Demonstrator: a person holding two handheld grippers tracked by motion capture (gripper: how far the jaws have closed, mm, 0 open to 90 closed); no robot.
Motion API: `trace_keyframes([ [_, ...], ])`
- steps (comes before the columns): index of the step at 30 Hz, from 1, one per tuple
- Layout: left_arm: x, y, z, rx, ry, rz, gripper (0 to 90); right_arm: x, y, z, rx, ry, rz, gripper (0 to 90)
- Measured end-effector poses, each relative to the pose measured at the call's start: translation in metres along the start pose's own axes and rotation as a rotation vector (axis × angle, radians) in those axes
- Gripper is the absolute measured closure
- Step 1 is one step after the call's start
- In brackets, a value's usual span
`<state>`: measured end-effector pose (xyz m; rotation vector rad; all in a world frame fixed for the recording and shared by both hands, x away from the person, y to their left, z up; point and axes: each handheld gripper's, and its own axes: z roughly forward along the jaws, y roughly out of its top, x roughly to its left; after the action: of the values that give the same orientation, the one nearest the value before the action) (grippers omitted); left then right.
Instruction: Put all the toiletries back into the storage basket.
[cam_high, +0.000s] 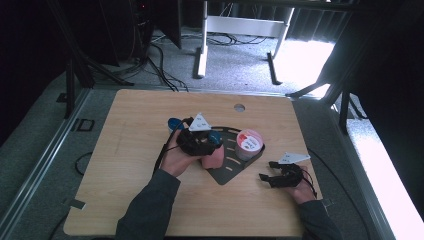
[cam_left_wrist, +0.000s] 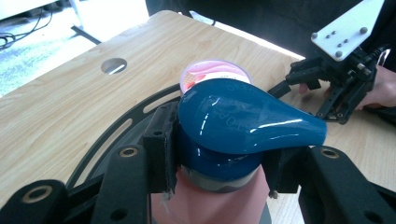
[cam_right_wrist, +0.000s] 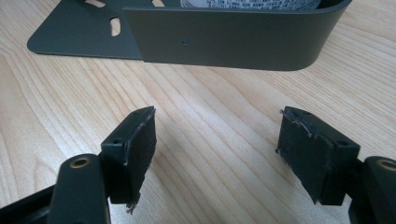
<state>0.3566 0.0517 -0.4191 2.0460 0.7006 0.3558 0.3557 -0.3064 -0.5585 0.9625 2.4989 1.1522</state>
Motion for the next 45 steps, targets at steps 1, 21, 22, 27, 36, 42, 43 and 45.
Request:
trace_keyframes([
  [1, 0.000, 0.000, 0.000, 0.000, 0.000, 0.000, 52.8, 0.000, 0.000, 0.000, 0.000, 0.000, 0.000, 27.4],
  [21, 0.003, 0.002, 0.016, 0.022, 0.031, -0.020, 52.7, 0.000, 0.000, 0.000, -0.001, 0.002, 0.001, 27.4],
  [22, 0.003, 0.002, 0.017, 0.022, 0.031, -0.020, 52.8, 0.000, 0.000, 0.000, -0.001, 0.003, 0.001, 27.4],
  [27, 0.005, 0.004, 0.021, 0.019, 0.035, -0.028, 52.8, -0.001, 0.000, 0.000, -0.002, 0.004, 0.002, 27.4],
  [36, 0.008, 0.005, 0.029, 0.023, 0.055, -0.047, 52.8, -0.001, 0.000, 0.000, -0.003, 0.005, 0.003, 27.4],
  [42, 0.009, 0.008, 0.035, 0.026, 0.064, -0.052, 52.7, -0.001, 0.000, 0.000, -0.002, 0.006, 0.003, 27.4],
  [43, 0.009, 0.008, 0.036, 0.025, 0.066, -0.054, 52.7, -0.001, 0.000, 0.000, -0.003, 0.006, 0.003, 27.4],
  [45, 0.010, 0.009, 0.037, 0.026, 0.068, -0.055, 52.7, -0.001, 0.000, 0.000, -0.003, 0.006, 0.004, 27.4],
])
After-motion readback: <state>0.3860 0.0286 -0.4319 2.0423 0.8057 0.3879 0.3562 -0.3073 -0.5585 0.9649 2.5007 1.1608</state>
